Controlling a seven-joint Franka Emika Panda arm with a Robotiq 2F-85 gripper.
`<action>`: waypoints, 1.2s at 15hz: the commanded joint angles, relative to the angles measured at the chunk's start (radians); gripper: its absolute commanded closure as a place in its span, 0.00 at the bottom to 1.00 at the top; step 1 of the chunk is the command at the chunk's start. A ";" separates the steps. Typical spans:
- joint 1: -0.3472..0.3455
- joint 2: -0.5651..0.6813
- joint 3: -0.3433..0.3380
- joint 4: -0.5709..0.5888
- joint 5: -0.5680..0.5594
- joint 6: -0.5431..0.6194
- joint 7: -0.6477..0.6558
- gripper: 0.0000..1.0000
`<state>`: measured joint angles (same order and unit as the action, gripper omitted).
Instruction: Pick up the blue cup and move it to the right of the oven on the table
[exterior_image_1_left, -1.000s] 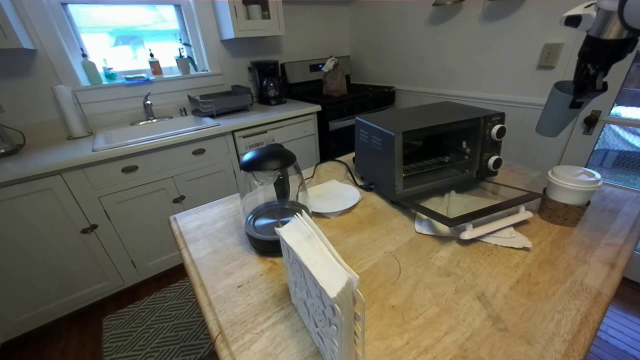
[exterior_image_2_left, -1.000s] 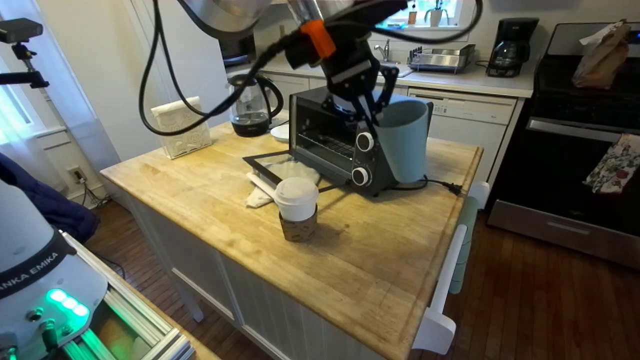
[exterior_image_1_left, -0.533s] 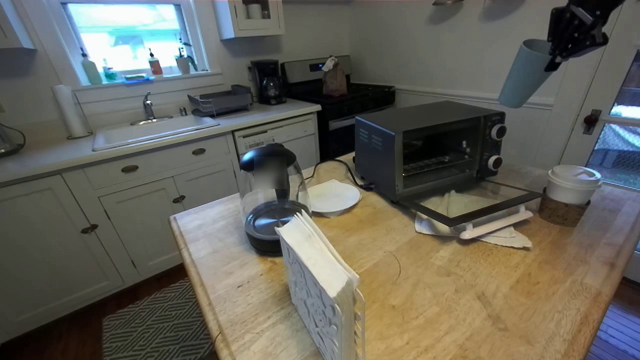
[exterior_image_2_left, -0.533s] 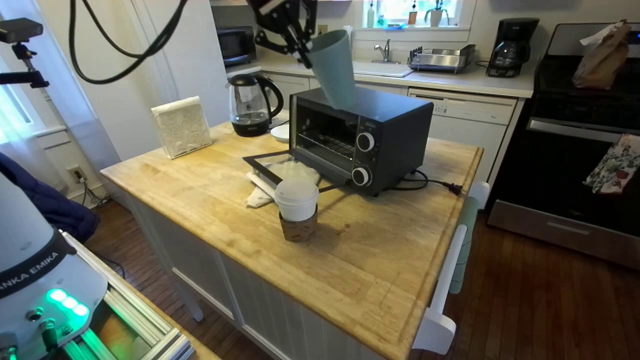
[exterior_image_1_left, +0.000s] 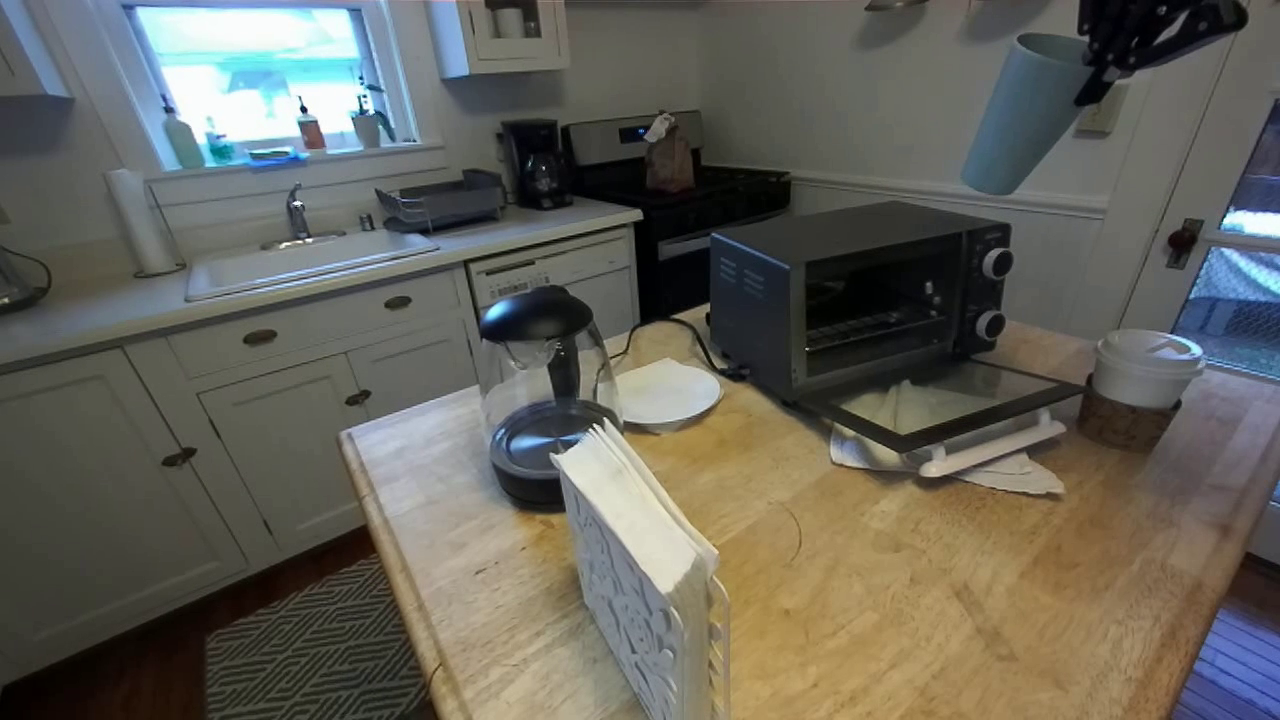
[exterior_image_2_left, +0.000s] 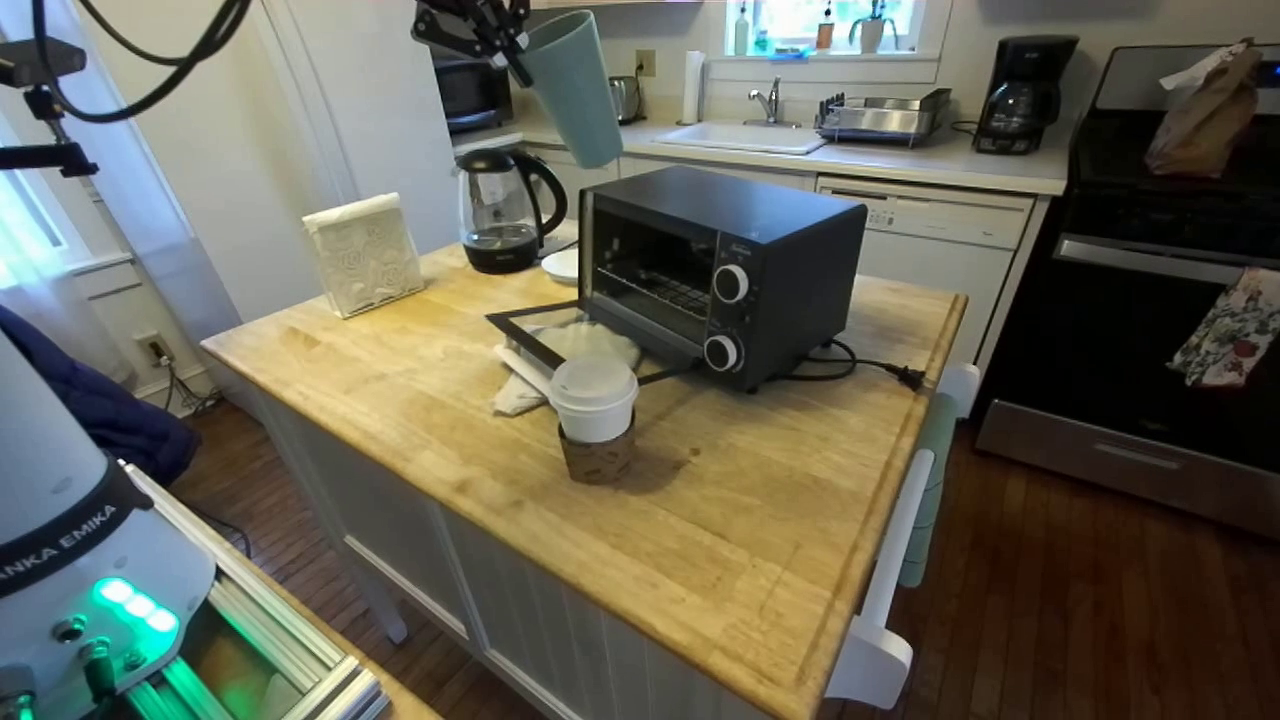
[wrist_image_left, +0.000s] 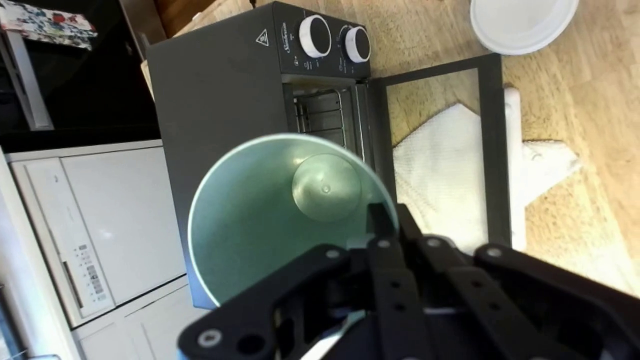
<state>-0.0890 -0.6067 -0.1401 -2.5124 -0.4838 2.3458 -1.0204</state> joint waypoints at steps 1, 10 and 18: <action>0.039 -0.003 -0.014 -0.015 0.024 0.044 -0.016 0.99; 0.314 0.419 0.072 0.131 0.207 0.348 -0.104 0.99; 0.230 0.687 0.139 0.259 0.313 0.206 -0.226 0.99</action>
<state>0.1893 0.0154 -0.0431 -2.3330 -0.1814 2.6269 -1.2082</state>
